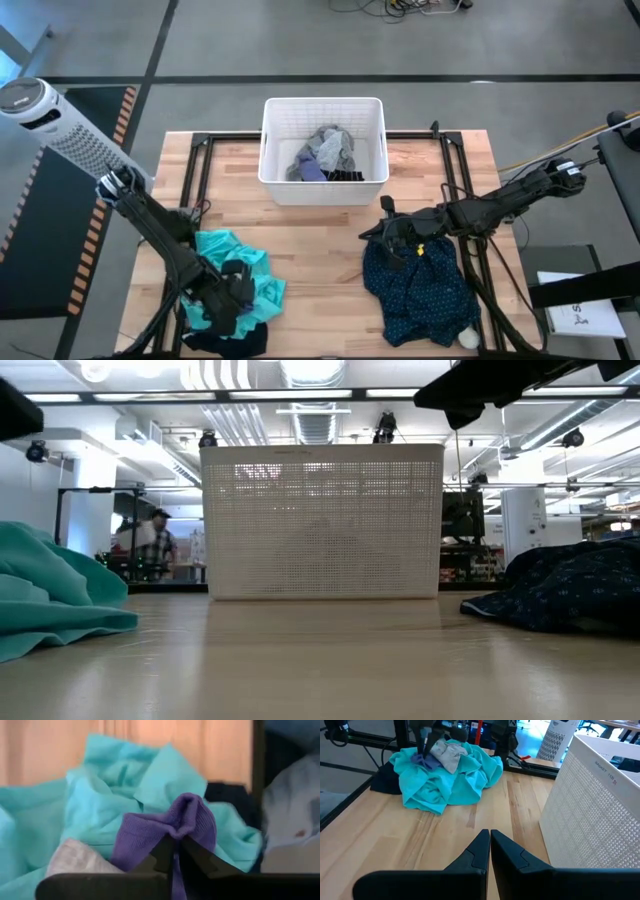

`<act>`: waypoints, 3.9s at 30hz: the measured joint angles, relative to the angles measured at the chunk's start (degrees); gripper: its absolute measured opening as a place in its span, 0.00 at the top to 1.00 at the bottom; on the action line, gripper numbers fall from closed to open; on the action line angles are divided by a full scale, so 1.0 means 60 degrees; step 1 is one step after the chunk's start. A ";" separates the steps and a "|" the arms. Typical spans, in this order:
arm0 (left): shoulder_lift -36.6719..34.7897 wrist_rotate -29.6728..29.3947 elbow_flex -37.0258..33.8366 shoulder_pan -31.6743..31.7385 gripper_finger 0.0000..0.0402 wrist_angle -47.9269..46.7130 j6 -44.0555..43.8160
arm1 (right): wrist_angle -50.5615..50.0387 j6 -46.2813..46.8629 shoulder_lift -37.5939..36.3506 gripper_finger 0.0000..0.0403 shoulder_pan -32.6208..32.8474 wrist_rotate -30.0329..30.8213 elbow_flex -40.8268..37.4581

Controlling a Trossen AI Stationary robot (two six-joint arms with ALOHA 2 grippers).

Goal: Sort clothes
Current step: Put the purple sock into the white laundry bin, then put the gray sock into the white laundry bin

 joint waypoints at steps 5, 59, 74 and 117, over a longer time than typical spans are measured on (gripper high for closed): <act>-0.0985 -0.1380 0.0323 0.0042 1.00 -0.0020 -0.0007 | 0.0000 0.0000 0.0000 1.00 0.0000 0.0000 0.0000; 0.0896 0.2361 0.4093 1.1602 0.73 0.2996 0.9069 | 0.0310 -0.0112 0.0000 1.00 0.0000 0.0000 0.0004; 0.0662 0.0504 0.6624 0.9078 0.43 -0.2063 0.8960 | 0.0270 0.0011 0.0000 1.00 0.0000 -0.0003 -0.0076; -0.0369 0.0532 0.1001 0.1270 0.46 -0.2392 0.1306 | 0.0319 0.0340 0.0000 1.00 0.0000 -0.0001 -0.0397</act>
